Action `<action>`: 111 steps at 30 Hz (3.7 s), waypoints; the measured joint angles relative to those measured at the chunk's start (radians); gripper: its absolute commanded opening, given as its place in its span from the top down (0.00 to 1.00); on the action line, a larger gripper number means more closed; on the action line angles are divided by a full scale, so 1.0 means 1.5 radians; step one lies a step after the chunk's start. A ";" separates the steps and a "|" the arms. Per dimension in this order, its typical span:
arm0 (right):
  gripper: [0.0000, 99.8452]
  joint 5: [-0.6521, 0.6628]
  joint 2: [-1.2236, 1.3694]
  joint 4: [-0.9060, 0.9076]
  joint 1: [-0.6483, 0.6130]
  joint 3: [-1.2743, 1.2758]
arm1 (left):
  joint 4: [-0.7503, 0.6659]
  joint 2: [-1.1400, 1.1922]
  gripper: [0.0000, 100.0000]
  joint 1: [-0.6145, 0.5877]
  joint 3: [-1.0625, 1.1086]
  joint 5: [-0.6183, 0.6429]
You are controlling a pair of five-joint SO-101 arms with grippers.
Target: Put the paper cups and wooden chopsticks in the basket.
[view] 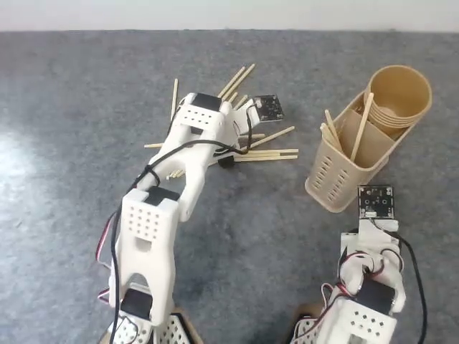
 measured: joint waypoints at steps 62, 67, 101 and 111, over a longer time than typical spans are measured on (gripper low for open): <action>0.81 0.000 0.000 0.000 0.024 0.000 | 0.254 -0.346 0.99 0.044 0.117 0.059; 0.81 0.000 0.000 0.000 0.024 0.000 | 0.189 -0.486 0.99 0.071 0.218 0.098; 0.96 0.001 0.000 0.000 0.024 0.000 | -0.308 -1.064 0.99 0.109 0.893 0.410; 0.96 0.001 0.000 -0.002 0.024 0.000 | -0.532 -1.301 0.99 0.100 1.191 0.580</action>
